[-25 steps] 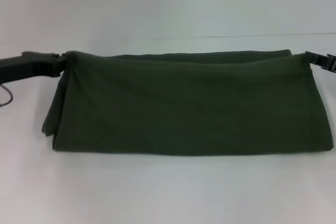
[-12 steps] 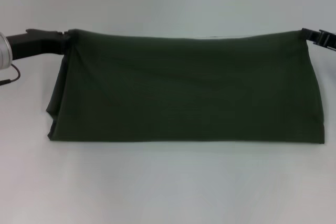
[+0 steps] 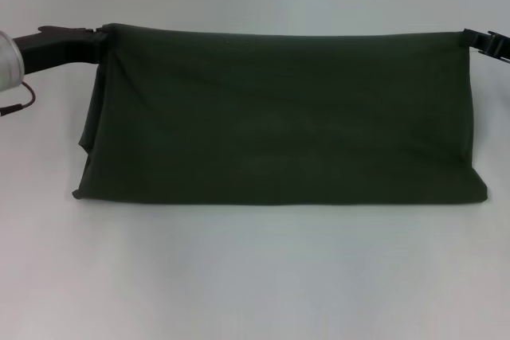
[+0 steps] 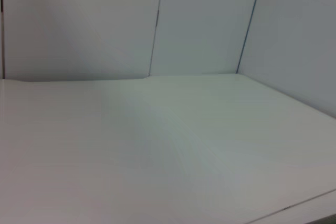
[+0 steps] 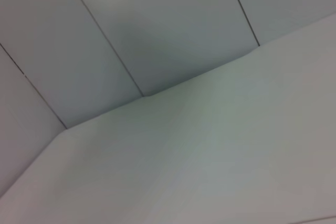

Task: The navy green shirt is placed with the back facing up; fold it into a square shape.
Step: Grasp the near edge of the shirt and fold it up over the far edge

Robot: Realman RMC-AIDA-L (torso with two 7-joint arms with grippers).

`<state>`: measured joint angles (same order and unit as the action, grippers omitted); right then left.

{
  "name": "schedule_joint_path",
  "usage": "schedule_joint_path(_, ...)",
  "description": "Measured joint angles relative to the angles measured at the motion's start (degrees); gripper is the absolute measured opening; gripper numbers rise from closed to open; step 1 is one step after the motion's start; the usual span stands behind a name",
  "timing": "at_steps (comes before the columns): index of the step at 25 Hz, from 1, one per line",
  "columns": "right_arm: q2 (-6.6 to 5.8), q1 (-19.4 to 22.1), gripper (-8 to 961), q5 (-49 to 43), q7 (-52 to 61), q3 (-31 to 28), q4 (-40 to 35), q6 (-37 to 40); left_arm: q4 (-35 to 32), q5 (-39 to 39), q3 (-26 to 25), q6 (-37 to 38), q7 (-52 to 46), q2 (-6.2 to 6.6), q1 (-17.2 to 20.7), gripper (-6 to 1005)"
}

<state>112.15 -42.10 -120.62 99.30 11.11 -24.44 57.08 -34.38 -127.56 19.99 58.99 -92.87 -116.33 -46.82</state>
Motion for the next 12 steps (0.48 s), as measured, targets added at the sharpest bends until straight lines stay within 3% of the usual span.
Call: schedule_joint_path(12, 0.74, -0.91, 173, 0.05, -1.04, 0.84, 1.58, -4.25, 2.48, 0.48, 1.24, -3.91, 0.58, -0.14, -1.1, 33)
